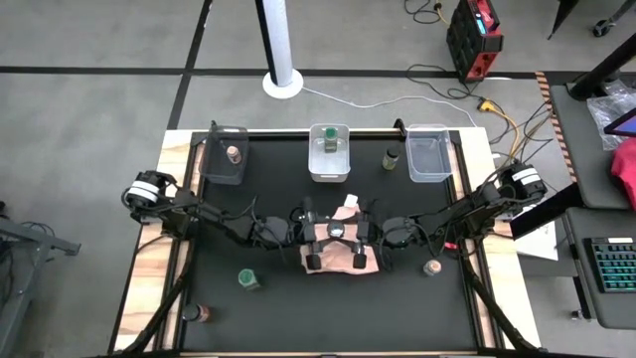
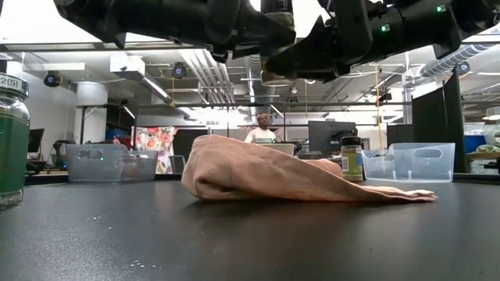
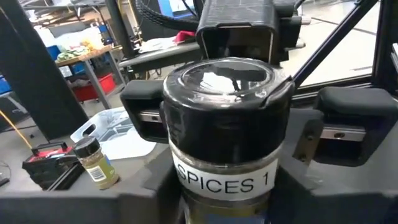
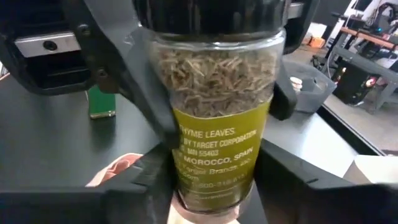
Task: Sort spices by type
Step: Put the left black spice bottle into the transparent bin
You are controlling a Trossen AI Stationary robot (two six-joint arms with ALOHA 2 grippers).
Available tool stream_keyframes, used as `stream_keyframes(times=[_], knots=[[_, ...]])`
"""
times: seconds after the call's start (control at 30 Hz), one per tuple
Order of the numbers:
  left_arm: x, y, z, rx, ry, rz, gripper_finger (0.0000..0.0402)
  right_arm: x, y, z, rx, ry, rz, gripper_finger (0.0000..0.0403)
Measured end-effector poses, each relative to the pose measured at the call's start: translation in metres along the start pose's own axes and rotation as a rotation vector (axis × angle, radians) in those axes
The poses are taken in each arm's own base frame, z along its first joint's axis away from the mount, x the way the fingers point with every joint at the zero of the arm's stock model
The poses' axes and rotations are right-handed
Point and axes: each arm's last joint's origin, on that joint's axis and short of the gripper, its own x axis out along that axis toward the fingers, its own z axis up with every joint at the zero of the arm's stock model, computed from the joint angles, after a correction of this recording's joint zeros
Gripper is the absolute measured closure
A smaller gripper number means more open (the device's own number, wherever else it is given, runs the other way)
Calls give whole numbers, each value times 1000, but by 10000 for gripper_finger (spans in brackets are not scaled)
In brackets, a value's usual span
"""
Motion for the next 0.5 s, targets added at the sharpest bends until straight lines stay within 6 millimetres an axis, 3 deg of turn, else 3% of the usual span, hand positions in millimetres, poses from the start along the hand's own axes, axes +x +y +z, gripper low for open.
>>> stream_keyframes(times=[0.07,0.23,0.37,0.5], knots=[[0,0,-1,4,9,8,272,0,0,-1,10,11,-2,190],[-1,1,-3,24,54,54,272,-2,0,-6,-16,77,-4,129],[-8,1,-5,70,143,136,247,-8,-4,-6,3,179,-24,94],[-12,0,-7,99,203,188,235,-19,-12,6,11,239,-118,74]])
